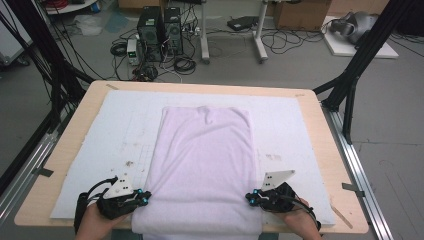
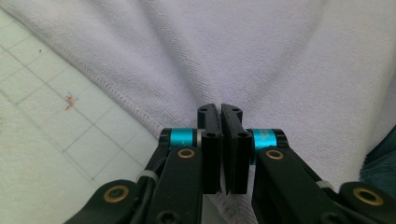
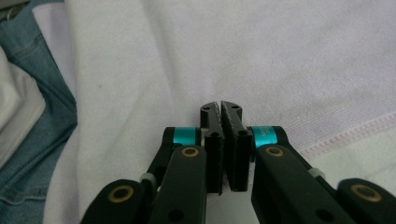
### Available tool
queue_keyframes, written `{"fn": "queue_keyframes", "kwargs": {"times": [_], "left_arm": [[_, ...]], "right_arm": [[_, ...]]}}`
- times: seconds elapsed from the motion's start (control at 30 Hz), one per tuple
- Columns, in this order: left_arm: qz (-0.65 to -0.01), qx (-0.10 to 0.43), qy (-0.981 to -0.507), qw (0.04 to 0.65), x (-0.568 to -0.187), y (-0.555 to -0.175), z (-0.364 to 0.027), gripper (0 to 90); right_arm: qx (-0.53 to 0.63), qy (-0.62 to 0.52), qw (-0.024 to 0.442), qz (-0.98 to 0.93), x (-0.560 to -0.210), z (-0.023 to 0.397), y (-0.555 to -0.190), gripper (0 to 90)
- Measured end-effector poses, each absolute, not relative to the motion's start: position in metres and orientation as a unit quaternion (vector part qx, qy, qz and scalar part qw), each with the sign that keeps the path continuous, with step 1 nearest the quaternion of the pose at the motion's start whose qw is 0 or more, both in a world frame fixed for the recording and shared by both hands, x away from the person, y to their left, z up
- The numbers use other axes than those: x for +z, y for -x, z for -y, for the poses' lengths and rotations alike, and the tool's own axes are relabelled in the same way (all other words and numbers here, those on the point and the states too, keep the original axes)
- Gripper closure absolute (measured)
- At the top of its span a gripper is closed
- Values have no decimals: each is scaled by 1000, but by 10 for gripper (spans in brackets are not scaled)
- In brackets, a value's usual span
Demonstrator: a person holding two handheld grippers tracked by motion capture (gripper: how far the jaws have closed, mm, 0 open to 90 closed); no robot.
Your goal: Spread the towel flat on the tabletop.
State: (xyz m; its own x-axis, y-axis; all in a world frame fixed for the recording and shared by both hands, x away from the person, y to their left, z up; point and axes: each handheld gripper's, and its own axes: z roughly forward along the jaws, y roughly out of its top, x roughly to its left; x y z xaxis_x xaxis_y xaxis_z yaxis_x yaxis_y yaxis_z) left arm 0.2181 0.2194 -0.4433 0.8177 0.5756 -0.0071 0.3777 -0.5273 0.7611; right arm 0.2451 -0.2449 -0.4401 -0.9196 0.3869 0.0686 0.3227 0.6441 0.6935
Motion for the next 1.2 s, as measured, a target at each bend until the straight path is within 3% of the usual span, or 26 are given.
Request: {"fn": "queue_keyframes", "kwargs": {"times": [0.07,0.13,0.23,0.5,0.57,0.63,0.7,0.83,0.97,1.03,1.07,1.2], "left_arm": [[-284,124,-859,408,-440,-216,-224,858],[-291,129,-853,414,-434,-213,-228,732],[-273,124,-851,432,-425,-205,-227,665],[-221,94,-877,417,-442,-195,-197,662],[-215,106,-876,419,-448,-193,-194,684],[-215,102,-875,422,-449,-193,-194,865],[-222,107,-874,418,-448,-192,-193,880],[-213,116,-878,412,-444,-183,-195,885],[-205,105,-877,421,-436,-167,-203,882],[-210,103,-876,423,-433,-164,-207,805],[-215,103,-874,422,-433,-165,-209,720],[-228,111,-877,408,-444,-172,-215,670]], "right_arm": [[362,-190,51,-911,-436,245,-244,883],[382,-199,52,-901,-431,251,-243,850],[414,-193,56,-888,-421,252,-233,777],[404,-127,25,-906,-435,220,-216,672],[388,-120,26,-914,-444,212,-216,685],[398,-128,28,-908,-446,212,-215,807],[402,-127,19,-907,-446,212,-215,879],[392,-105,18,-914,-442,211,-206,887],[411,-86,-12,-907,-433,216,-192,870],[426,-99,-9,-899,-428,221,-191,733],[431,-113,-5,-895,-427,225,-194,730],[414,-151,29,-897,-429,237,-207,677]]}}
